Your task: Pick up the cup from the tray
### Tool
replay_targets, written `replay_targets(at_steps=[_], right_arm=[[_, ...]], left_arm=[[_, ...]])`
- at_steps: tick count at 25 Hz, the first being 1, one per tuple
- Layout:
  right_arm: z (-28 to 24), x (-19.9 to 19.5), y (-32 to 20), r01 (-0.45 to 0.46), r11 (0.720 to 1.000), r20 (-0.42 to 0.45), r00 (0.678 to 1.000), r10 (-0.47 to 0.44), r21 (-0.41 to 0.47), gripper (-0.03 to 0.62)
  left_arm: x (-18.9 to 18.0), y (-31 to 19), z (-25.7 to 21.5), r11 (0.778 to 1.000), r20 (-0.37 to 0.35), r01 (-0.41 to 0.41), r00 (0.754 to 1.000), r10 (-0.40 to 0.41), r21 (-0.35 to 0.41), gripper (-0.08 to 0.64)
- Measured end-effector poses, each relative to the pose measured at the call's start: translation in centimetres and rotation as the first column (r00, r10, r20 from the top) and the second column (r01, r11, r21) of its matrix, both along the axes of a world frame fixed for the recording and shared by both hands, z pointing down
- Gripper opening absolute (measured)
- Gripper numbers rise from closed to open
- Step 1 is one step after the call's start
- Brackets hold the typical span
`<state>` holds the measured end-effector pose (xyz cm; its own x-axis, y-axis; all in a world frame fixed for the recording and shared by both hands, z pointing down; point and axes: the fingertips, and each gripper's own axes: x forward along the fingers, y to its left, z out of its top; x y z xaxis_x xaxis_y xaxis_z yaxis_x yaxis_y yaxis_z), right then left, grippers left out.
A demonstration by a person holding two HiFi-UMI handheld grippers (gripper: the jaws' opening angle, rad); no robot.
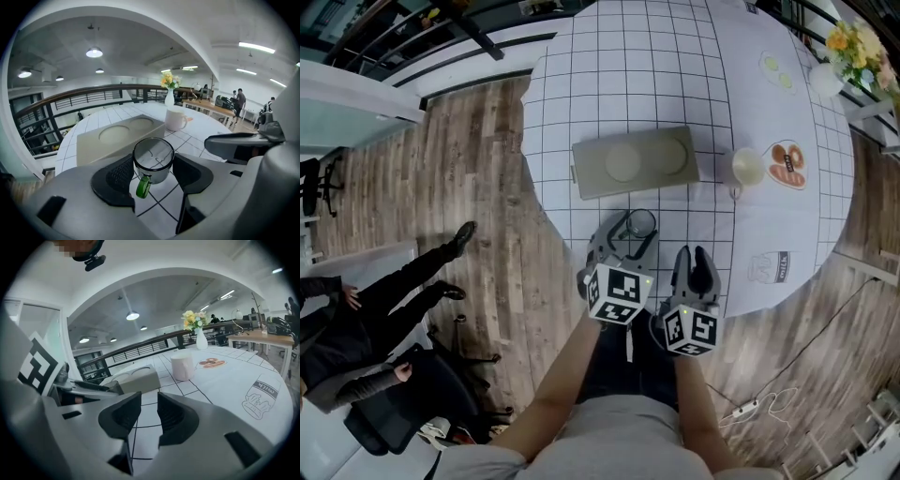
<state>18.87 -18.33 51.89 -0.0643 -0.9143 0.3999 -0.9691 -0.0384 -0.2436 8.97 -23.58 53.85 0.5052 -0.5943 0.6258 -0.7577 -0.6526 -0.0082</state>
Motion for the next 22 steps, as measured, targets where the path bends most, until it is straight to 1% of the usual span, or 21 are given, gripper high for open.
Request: replay_targets(at_steps=[3,5,10,17,22], right_arm=[[0.0,0.1,0.3,-0.011,1.000,-0.007,1.000,0.011,0.002,0.041],[0.0,0.1,0.5,-0.007,1.000,-0.008,1.000,0.007,0.004,0.027],[0.1,0.2,0.7,-0.006,1.000,0.013,1.000,0.006,-0.001,0.009],[0.3,0.3,0.9,-0.002,1.000,0.014,1.000,0.003,-0.011,0.008],[0.5,0.3,1.1,-0.003,1.000,0.017,1.000,0.004,-0.011,0.008]], left_arm=[[0.0,-0.1,1.9,1.000,0.030,0.003,1.000,-0.002,-0.013,0.268],[0.1,-0.3,2.5,1.000,0.037,0.002,0.999,-0.002,-0.010,0.268],[0.3,-0.8,3.7,1.000,0.040,0.017,0.999,-0.017,-0.017,0.268],[0.7,-0.6,4.8,1.000,0.071,0.007,0.997,-0.005,-0.028,0.268],[1.0,-0.7,5.0,1.000,0.060,-0.011,0.998,0.010,0.011,0.272]])
